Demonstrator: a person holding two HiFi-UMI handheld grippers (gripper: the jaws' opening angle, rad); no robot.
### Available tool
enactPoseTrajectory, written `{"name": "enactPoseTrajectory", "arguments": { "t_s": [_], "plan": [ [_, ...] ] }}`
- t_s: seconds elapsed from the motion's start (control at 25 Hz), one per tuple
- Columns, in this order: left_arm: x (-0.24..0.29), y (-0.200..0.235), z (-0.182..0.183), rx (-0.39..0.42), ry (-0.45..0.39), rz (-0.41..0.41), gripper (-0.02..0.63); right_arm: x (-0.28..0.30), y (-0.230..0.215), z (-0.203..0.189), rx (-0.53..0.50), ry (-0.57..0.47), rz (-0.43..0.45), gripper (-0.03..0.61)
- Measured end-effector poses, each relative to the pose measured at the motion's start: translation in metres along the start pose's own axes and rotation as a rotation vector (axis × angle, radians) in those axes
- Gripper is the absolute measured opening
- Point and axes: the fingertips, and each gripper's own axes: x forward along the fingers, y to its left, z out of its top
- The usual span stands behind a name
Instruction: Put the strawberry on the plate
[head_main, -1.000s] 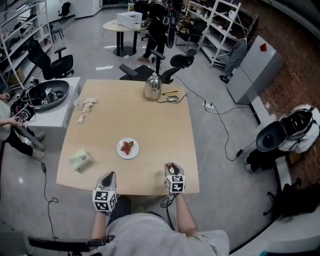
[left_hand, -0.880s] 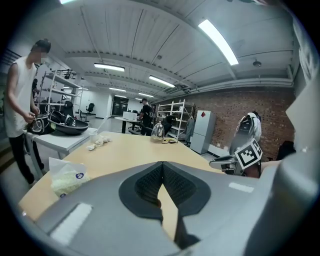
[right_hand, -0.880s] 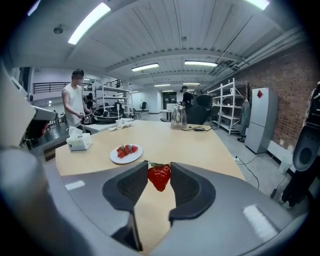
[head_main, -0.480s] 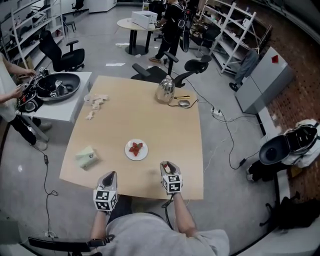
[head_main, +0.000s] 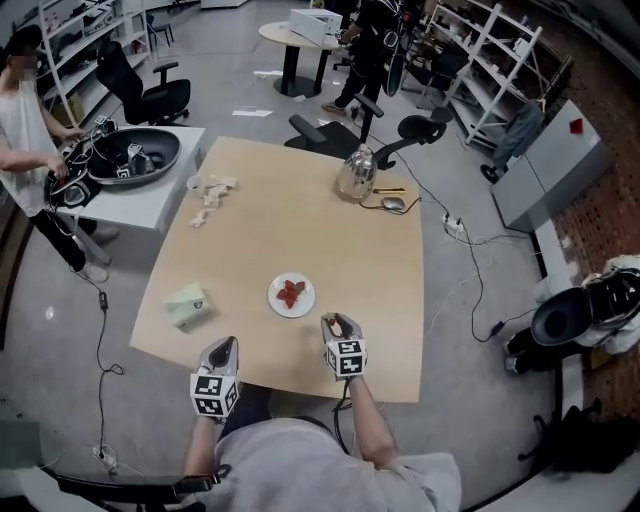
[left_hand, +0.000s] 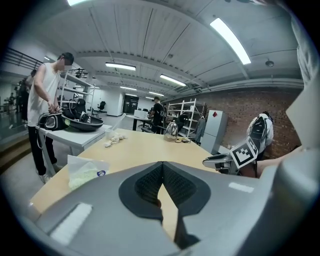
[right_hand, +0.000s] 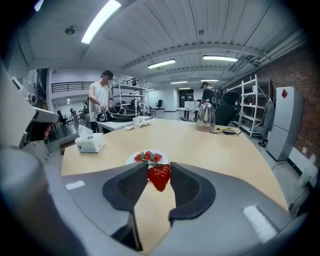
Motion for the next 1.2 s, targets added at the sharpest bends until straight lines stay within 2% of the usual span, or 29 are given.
{"name": "enactPoseTrajectory", "arguments": {
  "t_s": [0.48, 1.2],
  "plan": [
    [0.008, 0.038, -0.001, -0.02, 0.027, 0.067, 0.02, 0.058, 0.021, -0.002, -0.025, 0.053, 0.071, 0.146],
    [0.028, 0.058, -0.001, -0.04, 0.074, 0.096, 0.02, 0.116, 0.026, -0.022, -0.056, 0.147, 0.125, 0.146]
  ]
}}
